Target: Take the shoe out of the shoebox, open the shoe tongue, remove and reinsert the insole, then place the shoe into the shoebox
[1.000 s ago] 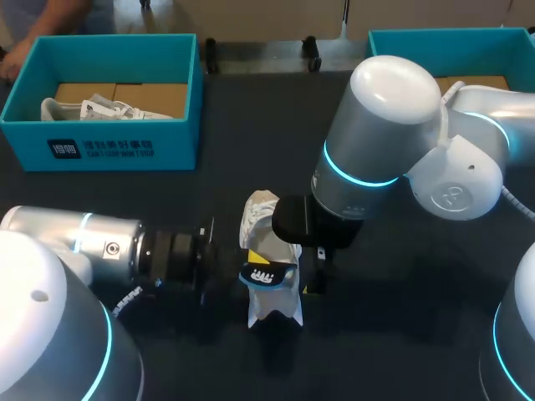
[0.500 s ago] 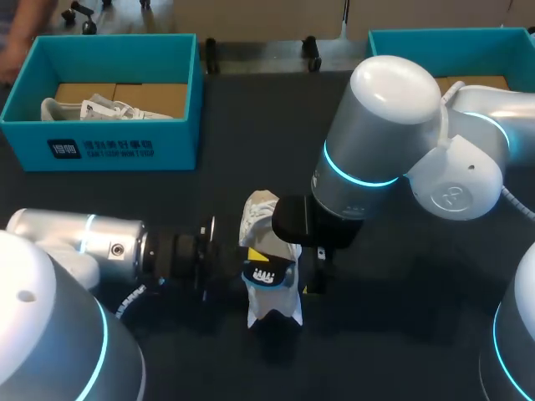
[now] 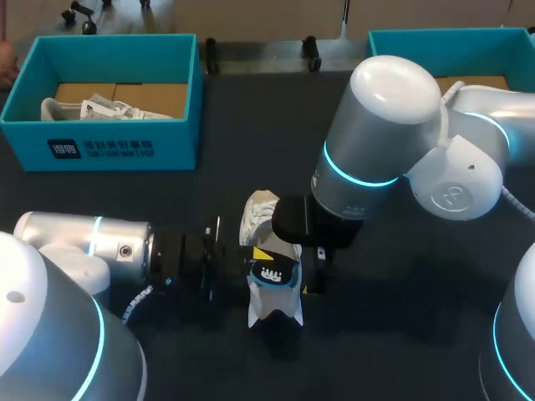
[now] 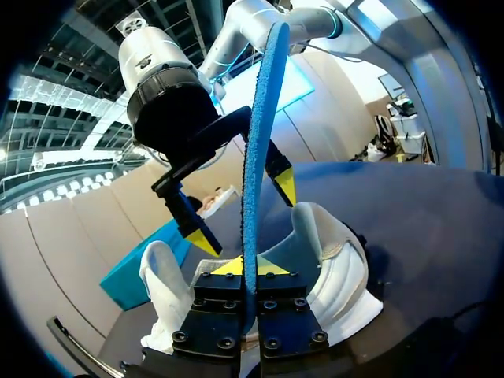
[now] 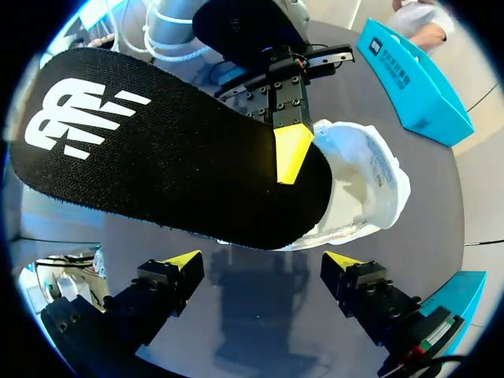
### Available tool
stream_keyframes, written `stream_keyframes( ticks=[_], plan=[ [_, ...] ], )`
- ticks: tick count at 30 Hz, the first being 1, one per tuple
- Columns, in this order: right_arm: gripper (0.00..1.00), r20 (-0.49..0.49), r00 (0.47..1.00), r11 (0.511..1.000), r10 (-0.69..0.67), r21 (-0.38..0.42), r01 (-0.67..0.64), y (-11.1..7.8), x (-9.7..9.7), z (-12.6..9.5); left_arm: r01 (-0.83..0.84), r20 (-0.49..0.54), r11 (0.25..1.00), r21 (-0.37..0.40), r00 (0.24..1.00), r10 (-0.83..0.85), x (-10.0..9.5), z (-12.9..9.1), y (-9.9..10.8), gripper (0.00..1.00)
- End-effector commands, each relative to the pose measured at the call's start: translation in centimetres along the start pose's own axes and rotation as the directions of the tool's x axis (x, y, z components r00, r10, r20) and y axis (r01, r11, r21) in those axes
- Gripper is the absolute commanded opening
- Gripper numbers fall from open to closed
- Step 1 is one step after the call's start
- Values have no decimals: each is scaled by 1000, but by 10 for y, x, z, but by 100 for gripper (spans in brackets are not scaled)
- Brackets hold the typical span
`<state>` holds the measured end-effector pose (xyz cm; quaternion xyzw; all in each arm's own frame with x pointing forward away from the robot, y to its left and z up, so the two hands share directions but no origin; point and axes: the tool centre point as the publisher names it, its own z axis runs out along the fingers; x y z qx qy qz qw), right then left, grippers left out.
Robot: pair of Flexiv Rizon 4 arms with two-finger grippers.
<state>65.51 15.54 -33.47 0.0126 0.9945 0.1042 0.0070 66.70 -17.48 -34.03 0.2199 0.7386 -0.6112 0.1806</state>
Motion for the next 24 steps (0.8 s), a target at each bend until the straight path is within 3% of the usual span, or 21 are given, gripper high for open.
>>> stream_keyframes(
  ticks=[1, 3, 13, 19, 24],
  plan=[
    [100, 3, 1000, 1000, 1, 2, -1, 1, 1, 1, -1, 3, 1000, -5, 1000, 1, 2, 0, -3, 0],
    [100, 3, 1000, 1000, 1, 2, -1, 1, 1, 1, -5, 5, 1000, -3, 1000, 5, 3, -1, -5, 0],
    [100, 3, 1000, 1000, 1, 2, -1, 1, 1, 1, -17, 8, 1000, 10, 1000, 17, 3, -2, -11, 31],
    [100, 3, 1000, 1000, 1, 2, -1, 1, 1, 1, -33, 10, 999, 27, 999, 33, 4, -1, -19, 37],
    [100, 3, 1000, 1000, 1, 2, -1, 1, 1, 1, -51, 12, 998, 42, 999, 50, 4, 1, -25, 36]
  ],
)
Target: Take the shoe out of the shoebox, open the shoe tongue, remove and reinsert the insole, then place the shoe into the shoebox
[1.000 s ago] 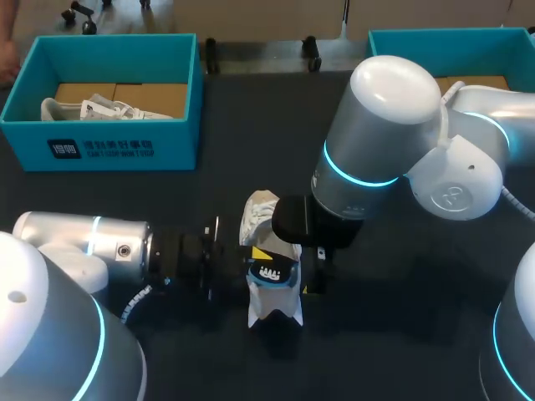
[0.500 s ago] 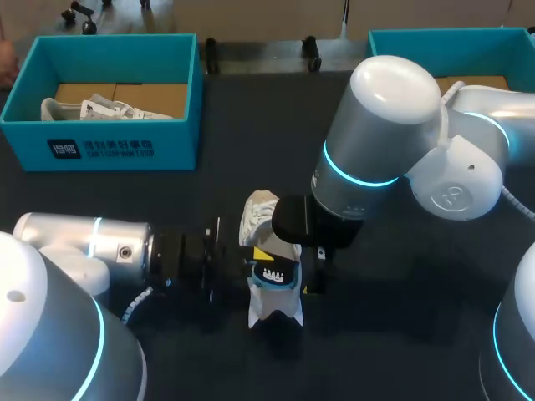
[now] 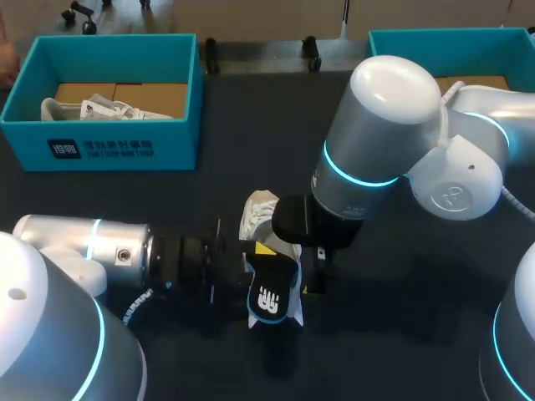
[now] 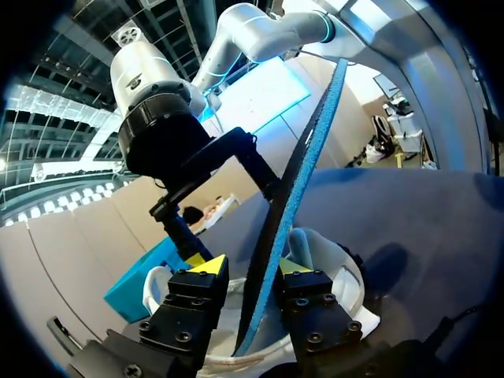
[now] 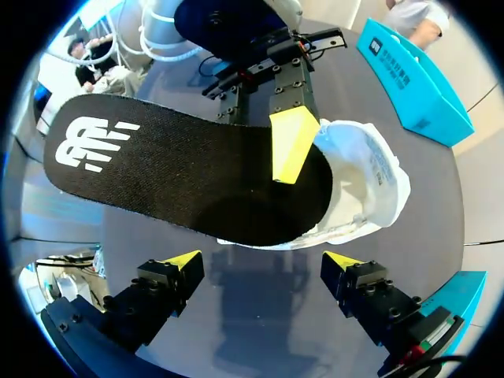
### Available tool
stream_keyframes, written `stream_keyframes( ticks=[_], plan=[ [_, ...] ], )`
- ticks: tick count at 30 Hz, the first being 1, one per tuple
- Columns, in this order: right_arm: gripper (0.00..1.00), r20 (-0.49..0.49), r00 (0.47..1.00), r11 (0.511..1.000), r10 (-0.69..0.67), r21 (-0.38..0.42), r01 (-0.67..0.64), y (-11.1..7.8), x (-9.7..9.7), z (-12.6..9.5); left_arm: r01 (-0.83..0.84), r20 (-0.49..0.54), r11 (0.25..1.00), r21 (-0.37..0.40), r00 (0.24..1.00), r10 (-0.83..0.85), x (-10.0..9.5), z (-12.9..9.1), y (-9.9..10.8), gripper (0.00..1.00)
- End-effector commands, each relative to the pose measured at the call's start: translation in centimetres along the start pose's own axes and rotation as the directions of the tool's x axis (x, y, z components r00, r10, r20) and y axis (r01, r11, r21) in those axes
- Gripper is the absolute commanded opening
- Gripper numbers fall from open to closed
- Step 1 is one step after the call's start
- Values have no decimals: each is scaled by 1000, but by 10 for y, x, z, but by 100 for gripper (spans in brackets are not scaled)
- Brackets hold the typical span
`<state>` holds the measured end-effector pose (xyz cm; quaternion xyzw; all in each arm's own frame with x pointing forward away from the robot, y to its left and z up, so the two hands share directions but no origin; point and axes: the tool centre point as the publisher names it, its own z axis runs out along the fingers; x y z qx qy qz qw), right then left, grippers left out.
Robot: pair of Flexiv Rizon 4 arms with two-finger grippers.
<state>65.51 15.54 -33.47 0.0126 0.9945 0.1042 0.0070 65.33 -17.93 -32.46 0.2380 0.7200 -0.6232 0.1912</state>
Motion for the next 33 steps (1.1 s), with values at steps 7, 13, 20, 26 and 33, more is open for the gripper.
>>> stream_keyframes(
  ticks=[7, 13, 20, 26, 33],
  plan=[
    [100, 3, 1000, 1000, 1, 2, -1, 1, 1, 1, -25, 11, 1000, 14, 1000, 25, -1, 5, -10, 38],
    [100, 3, 1000, 1000, 1, 2, -1, 1, 1, 1, -34, 10, 999, 21, 999, 33, -2, 10, -14, 36],
    [100, 3, 1000, 1000, 1, 2, -1, 1, 1, 1, -57, 8, 998, 33, 998, 57, -1, 11, -18, 24],
    [100, 3, 1000, 1000, 1, 2, -1, 1, 1, 1, -80, 5, 995, 53, 997, 80, 3, 13, -17, 0],
    [100, 3, 1000, 1000, 1, 2, -1, 1, 1, 1, -97, 6, 994, 46, 995, 97, 2, 16, -2, 0]
  ],
)
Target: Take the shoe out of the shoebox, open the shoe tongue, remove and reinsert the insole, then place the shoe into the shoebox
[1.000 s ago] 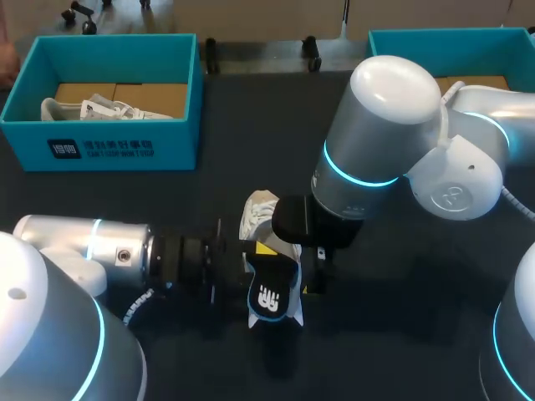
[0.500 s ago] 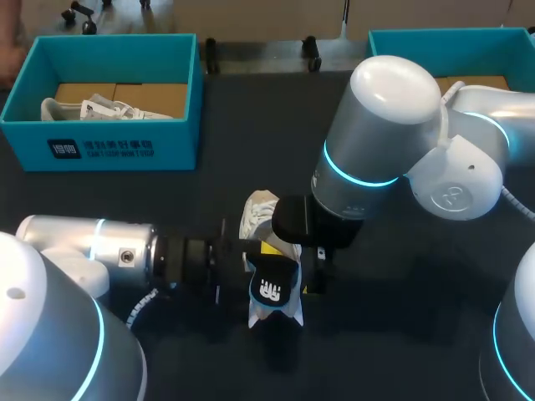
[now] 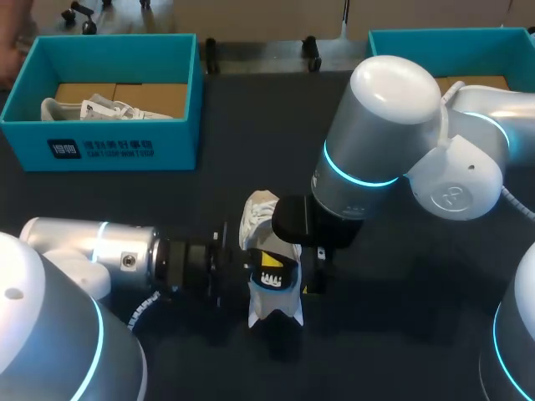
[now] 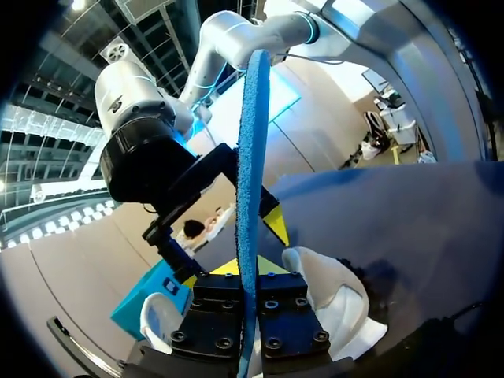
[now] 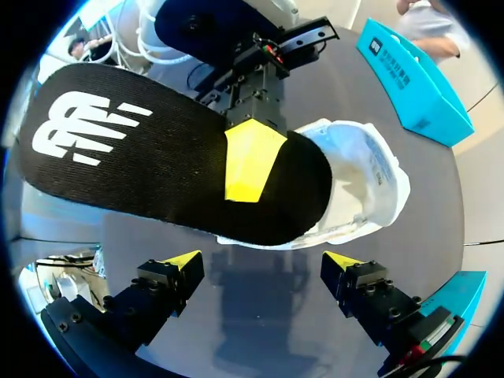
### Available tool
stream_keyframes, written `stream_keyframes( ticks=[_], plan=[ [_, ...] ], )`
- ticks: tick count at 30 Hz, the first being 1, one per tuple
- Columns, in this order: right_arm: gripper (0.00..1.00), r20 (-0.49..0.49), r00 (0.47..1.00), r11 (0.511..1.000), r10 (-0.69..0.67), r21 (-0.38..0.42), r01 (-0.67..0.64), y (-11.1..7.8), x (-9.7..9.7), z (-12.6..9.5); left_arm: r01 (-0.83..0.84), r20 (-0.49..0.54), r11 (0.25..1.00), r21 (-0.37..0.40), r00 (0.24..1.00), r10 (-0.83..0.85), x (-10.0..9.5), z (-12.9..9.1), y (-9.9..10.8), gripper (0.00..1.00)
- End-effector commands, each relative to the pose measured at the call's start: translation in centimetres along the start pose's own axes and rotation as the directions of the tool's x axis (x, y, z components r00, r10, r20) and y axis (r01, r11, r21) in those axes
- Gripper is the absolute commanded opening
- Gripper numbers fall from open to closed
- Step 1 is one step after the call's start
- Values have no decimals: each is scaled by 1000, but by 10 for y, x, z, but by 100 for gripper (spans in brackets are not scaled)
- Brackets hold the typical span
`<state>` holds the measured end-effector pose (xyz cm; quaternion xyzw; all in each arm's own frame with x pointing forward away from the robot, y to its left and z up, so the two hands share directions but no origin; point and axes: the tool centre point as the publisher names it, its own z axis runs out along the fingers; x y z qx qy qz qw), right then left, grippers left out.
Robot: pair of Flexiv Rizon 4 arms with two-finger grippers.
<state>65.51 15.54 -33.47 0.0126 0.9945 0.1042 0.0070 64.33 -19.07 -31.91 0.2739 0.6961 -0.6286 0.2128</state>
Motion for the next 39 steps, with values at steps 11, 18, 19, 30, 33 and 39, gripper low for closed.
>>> stream_keyframes(
  ticks=[11, 18, 19, 30, 33, 39],
  plan=[
    [100, 3, 1000, 1000, 1, 2, -1, 1, 1, 1, -116, 52, 992, -50, 992, 118, -11, 7, 32, 0],
    [100, 3, 1000, 1000, 1, 2, -1, 1, 1, 1, -120, 61, 990, -70, 990, 125, -14, 7, 39, 0],
    [100, 3, 1000, 1000, 1, 2, -1, 1, 1, 1, -119, 62, 990, -70, 990, 123, -15, 7, 38, 0],
    [100, 3, 1000, 1000, 1, 2, -1, 1, 1, 1, -123, 72, 992, -38, 989, 126, -14, -2, 22, 33],
    [100, 3, 1000, 1000, 1, 2, -1, 1, 1, 1, -128, 76, 991, -32, 989, 130, -14, -3, 17, 35],
    [100, 3, 1000, 1000, 1, 2, -1, 1, 1, 1, -144, 76, 989, -17, 987, 145, -9, -1, 8, 31]
  ],
)
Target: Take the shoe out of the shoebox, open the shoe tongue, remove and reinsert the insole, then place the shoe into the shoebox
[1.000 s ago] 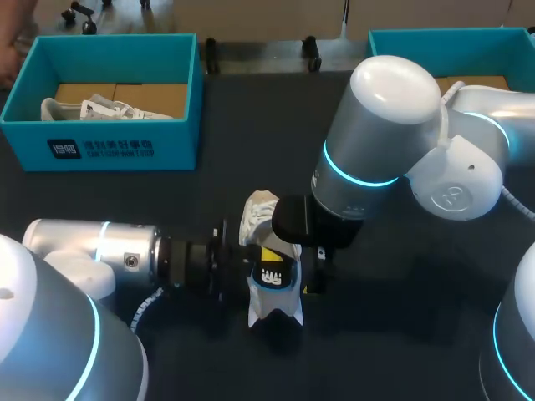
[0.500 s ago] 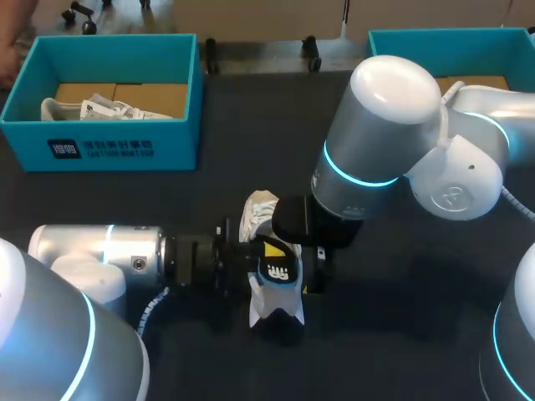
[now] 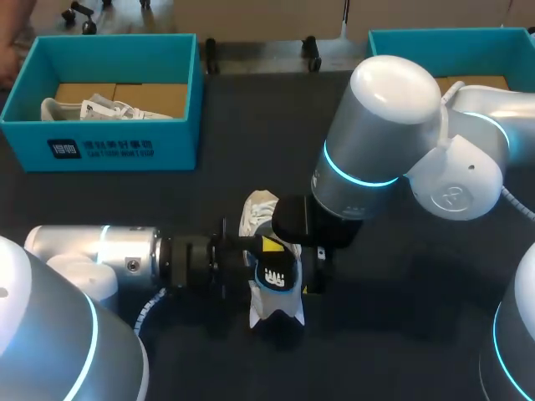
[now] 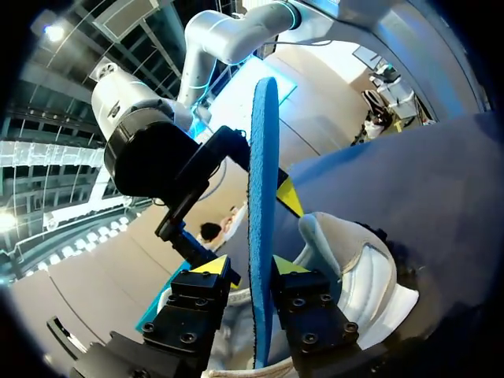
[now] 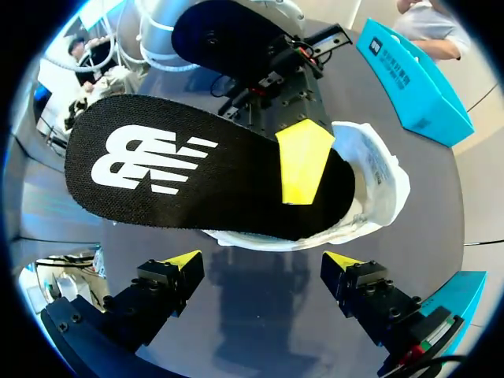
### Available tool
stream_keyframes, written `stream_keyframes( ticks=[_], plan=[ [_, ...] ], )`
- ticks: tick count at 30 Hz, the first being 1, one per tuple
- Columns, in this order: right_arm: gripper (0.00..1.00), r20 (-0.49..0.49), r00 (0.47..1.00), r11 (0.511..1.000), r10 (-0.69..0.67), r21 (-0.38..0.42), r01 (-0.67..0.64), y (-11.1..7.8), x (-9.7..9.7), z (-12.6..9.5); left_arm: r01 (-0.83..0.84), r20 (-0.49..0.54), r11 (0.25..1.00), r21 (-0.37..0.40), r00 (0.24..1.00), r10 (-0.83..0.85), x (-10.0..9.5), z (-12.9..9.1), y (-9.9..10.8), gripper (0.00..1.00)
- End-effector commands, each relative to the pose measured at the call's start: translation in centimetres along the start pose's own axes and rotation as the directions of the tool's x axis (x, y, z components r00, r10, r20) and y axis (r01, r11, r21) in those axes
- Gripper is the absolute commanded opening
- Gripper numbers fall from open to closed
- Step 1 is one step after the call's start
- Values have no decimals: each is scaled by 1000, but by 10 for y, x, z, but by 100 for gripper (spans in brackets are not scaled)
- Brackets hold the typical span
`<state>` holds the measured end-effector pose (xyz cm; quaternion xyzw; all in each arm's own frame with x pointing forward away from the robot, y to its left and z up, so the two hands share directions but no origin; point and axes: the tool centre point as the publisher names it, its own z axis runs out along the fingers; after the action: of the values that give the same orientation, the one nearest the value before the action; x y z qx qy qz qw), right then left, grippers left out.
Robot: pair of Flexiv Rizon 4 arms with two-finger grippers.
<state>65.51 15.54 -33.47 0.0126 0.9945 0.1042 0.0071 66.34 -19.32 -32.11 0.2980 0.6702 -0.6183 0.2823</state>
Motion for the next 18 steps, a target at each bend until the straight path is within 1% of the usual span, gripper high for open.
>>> stream_keyframes(
  ticks=[1, 3, 7, 8, 10, 11, 18],
  plan=[
    [100, 3, 1000, 1000, 1, 2, -1, 1, 1, 1, -8, 4, 1000, -1, 1000, 8, 5, -2, -8, 29],
    [100, 3, 1000, 1000, 1, 2, -1, 1, 1, 1, -17, 1, 1000, 0, 1000, 17, 6, -2, -11, 26],
    [100, 3, 1000, 1000, 1, 2, -1, 1, 1, 1, -39, 1, 999, 6, 999, 39, 8, -1, -17, 25],
    [100, 3, 1000, 1000, 1, 2, -1, 1, 1, 1, -48, -1, 999, 9, 999, 48, 9, -1, -17, 23],
    [100, 3, 1000, 1000, 1, 2, -1, 1, 1, 1, -58, 2, 998, 8, 998, 58, 9, 0, -18, 15],
    [100, 3, 1000, 1000, 1, 2, -1, 1, 1, 1, -65, 3, 998, 7, 998, 65, 9, 1, -18, 0],
    [100, 3, 1000, 1000, 1, 2, -1, 1, 1, 1, -95, 16, 995, -21, 995, 95, 7, 4, -5, 0]
  ],
)
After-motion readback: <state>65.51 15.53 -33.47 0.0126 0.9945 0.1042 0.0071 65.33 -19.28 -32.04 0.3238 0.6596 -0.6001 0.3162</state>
